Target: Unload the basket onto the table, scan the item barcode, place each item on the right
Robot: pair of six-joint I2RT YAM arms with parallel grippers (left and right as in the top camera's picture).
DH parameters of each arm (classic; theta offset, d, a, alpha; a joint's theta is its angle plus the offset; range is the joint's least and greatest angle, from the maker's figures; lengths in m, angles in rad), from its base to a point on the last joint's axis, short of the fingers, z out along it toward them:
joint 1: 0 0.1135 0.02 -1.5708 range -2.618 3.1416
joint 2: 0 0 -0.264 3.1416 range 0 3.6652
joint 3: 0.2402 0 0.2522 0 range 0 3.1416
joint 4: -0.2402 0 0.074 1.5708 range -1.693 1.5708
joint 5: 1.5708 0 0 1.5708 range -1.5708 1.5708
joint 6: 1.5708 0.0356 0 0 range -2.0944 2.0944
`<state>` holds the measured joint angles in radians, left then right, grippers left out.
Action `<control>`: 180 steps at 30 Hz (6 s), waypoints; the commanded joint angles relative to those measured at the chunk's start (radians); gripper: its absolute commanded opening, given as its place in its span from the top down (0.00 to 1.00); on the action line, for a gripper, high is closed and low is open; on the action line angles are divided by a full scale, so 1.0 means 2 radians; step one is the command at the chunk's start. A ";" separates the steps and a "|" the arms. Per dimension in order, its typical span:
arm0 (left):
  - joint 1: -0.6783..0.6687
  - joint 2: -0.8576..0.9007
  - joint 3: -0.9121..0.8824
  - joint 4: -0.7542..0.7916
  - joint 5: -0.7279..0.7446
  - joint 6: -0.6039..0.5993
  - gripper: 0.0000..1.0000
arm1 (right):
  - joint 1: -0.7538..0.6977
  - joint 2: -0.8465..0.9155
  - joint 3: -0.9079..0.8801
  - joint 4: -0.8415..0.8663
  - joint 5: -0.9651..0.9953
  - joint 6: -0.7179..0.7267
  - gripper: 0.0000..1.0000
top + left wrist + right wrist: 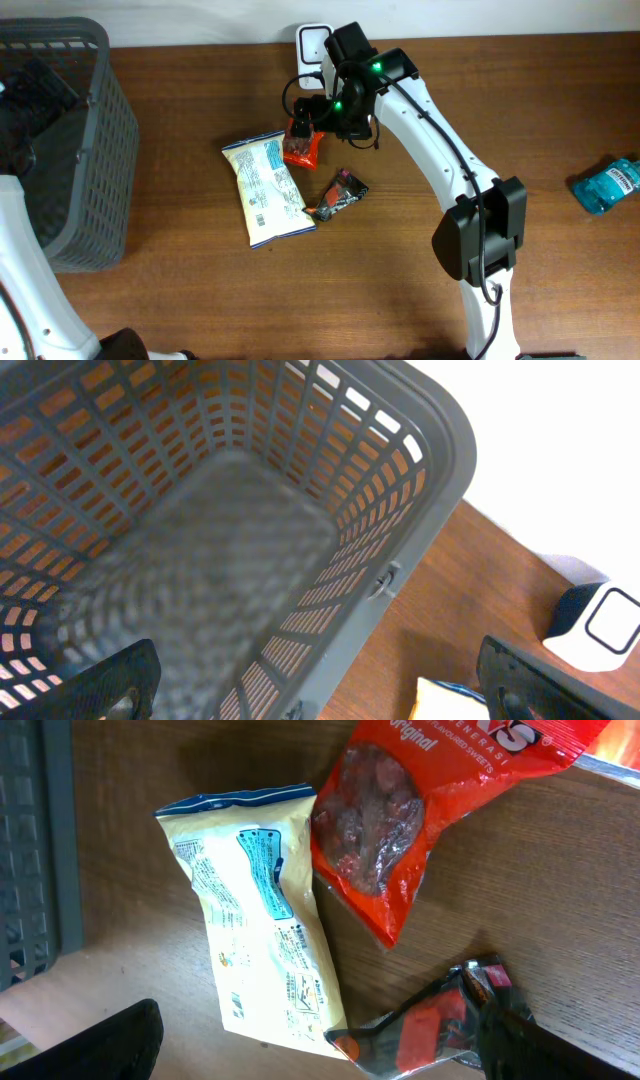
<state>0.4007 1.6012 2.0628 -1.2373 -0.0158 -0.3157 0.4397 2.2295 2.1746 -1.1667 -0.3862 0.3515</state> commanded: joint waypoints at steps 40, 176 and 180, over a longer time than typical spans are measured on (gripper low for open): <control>0.002 0.001 0.006 0.001 -0.002 -0.005 0.01 | 0.029 0.142 -0.021 0.091 0.194 0.130 0.96; -0.548 0.341 0.147 -0.036 0.140 0.021 0.01 | -0.295 -0.154 -0.034 -0.188 0.195 -0.030 0.01; -0.548 0.341 0.147 -0.036 0.140 0.021 0.11 | -0.295 -0.154 -0.034 -0.188 0.195 -0.030 0.01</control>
<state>-0.6949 2.2814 2.3535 -1.3113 0.2714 -0.2699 -0.1482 1.9125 2.1109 -1.5429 0.0082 0.2905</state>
